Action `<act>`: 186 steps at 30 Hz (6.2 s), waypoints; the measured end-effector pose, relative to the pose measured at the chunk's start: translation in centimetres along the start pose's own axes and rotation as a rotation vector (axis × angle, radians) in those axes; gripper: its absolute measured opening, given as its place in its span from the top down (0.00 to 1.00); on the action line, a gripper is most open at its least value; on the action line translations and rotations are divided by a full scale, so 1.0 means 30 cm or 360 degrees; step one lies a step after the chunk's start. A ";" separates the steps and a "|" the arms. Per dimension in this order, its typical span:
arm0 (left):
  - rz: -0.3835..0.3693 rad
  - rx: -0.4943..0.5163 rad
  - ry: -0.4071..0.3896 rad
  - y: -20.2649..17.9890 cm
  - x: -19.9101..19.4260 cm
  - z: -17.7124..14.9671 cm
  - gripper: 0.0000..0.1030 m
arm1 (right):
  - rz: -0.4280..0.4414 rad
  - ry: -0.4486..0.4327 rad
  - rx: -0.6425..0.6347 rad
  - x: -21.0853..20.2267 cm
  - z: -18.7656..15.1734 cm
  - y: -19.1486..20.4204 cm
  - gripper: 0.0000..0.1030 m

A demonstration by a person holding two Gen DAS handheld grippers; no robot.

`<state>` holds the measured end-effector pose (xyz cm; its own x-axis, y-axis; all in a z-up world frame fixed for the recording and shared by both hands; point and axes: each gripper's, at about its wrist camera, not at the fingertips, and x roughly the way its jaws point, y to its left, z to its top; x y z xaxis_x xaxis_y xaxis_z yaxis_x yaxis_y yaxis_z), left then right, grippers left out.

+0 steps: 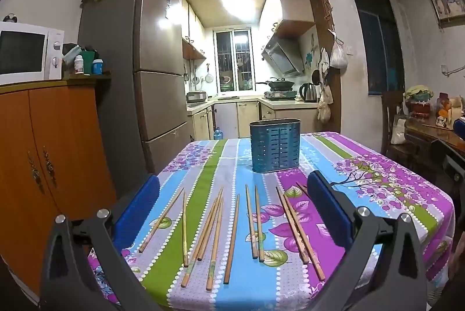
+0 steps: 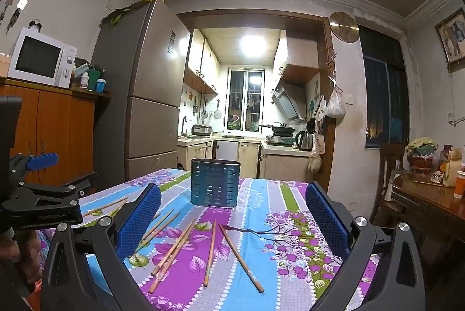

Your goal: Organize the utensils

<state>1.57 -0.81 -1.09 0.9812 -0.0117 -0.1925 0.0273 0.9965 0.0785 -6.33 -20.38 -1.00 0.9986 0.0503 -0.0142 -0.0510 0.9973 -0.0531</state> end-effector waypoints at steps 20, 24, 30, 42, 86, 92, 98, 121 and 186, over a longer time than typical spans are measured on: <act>0.0026 0.0025 0.0063 -0.026 0.052 -0.018 0.05 | 0.0007 0.0030 0.0003 0.045 -0.027 -0.018 0.03; 0.0028 0.0027 0.0066 -0.029 0.057 -0.019 0.05 | 0.0006 0.0031 0.0004 0.045 -0.029 -0.017 0.03; 0.0028 0.0032 0.0083 -0.036 0.075 -0.019 0.05 | 0.0014 0.0043 0.0004 0.061 -0.037 -0.017 0.03; 0.0018 0.0030 0.0118 -0.033 0.109 -0.029 0.05 | 0.0069 0.0102 -0.0017 0.111 -0.061 -0.005 0.03; -0.0096 -0.0047 0.0620 0.515 0.387 -0.396 0.72 | 0.0354 0.0440 -0.0152 0.316 -0.220 0.206 0.31; -0.0105 -0.0046 0.0596 0.498 0.407 -0.399 0.79 | 0.0381 0.0463 -0.0135 0.337 -0.230 0.197 0.34; -0.0095 -0.0049 0.0557 0.471 0.414 -0.403 0.79 | 0.0331 0.0486 -0.0107 0.305 -0.248 0.090 0.54; -0.0054 -0.0092 0.0531 0.458 0.398 -0.407 0.88 | 0.0519 0.0754 -0.0034 0.255 -0.420 0.299 0.75; -0.0337 0.0203 -0.0025 0.167 0.437 0.471 0.95 | 0.0628 0.0191 0.0056 0.681 0.386 -0.007 0.93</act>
<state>17.26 2.86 10.60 0.9538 -0.2217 -0.2028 0.2558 0.9533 0.1608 14.21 -18.93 10.30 0.8940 0.4247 -0.1428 -0.4272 0.9041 0.0140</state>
